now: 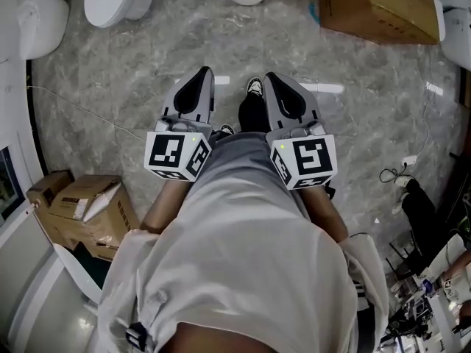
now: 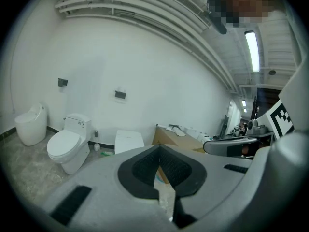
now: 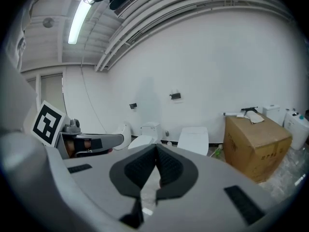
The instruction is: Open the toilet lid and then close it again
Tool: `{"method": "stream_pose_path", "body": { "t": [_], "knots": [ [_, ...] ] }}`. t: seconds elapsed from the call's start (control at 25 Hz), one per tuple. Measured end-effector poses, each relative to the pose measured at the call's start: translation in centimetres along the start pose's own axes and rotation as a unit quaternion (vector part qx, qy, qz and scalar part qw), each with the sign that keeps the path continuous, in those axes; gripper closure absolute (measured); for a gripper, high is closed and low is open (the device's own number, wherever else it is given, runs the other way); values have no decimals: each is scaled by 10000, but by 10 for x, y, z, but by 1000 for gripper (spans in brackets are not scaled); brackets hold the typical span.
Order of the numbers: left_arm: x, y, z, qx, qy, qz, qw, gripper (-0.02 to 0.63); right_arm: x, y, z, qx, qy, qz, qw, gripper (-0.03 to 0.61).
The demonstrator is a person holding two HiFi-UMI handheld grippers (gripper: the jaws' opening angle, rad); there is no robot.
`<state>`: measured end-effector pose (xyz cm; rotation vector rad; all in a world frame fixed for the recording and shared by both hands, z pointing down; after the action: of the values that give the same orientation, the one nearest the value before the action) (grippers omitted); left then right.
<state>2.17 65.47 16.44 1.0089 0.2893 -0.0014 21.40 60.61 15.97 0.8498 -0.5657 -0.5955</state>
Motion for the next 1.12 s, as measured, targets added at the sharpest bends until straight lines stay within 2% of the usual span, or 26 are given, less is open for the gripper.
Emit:
{"method": "stream_pose_path", "body": {
  "t": [0.32,0.6,0.8,1.12],
  "knots": [
    [10,-33,62,33,-118,49,9999,606,64,-23,26,-131,-242,-3,9996,568],
    [4,-49,93,80,-79,-99,9999,605,94,-41,48,-152,-252,127,9995,568],
    [-11,-63,114,58,-53,-200,9998,606,112,-59,71,-210,-192,145,9995,568],
    [-59,-101,170,10,142,-268,9995,606,137,-98,129,-313,38,195,9993,568]
  ]
}}
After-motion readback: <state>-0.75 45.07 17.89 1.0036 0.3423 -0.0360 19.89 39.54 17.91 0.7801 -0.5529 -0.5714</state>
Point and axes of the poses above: the fingertips, and each gripper's own axes: z forward along the fingers, x to its right, y out of its underside, the point moved 9 cm from there along -z, backward along the fingers, and after that the axes turned 11 degrees about -x, right-handed, at the moved point
